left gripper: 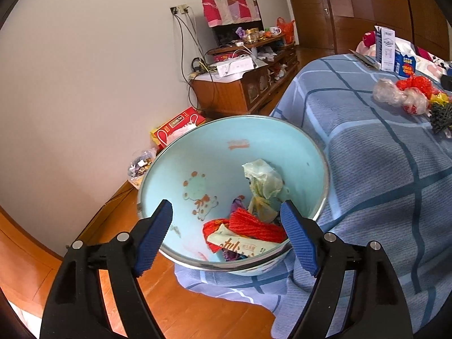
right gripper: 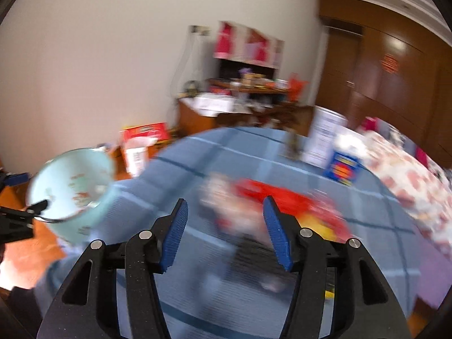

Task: Collect trash
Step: 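Move both grippers back to the trash pile on the bed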

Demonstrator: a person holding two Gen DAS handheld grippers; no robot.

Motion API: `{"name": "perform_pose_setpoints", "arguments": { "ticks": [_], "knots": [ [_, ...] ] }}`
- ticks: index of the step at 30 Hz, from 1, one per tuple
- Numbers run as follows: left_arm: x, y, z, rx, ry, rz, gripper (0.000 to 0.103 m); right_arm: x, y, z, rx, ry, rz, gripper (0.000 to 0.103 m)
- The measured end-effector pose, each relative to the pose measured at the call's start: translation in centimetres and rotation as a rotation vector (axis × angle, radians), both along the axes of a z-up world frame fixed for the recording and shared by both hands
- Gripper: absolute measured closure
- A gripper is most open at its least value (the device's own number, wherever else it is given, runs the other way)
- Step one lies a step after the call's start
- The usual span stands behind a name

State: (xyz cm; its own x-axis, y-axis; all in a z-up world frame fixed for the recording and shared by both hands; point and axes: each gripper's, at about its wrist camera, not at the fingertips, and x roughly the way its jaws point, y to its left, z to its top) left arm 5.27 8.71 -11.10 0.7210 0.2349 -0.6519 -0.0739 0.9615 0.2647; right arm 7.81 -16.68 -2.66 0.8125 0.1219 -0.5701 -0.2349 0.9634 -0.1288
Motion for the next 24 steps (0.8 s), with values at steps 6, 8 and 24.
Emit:
{"name": "perform_pose_setpoints", "arguments": {
  "ticks": [6,8,24],
  "knots": [
    [1.1,-1.6,0.2,0.003,-0.030,-0.004,0.025,-0.4,-6.8,-1.1,0.033,0.043,-0.142,0.048],
    [1.7,-1.8,0.3,0.000,-0.033,0.001,0.025,-0.4,-7.9,-1.8,0.039,0.066,-0.151,0.050],
    [2.7,-3.6,1.4,-0.010,-0.043,-0.035,0.025,-0.5,-8.4,-3.5,0.145,0.167,-0.068,0.091]
  ]
}}
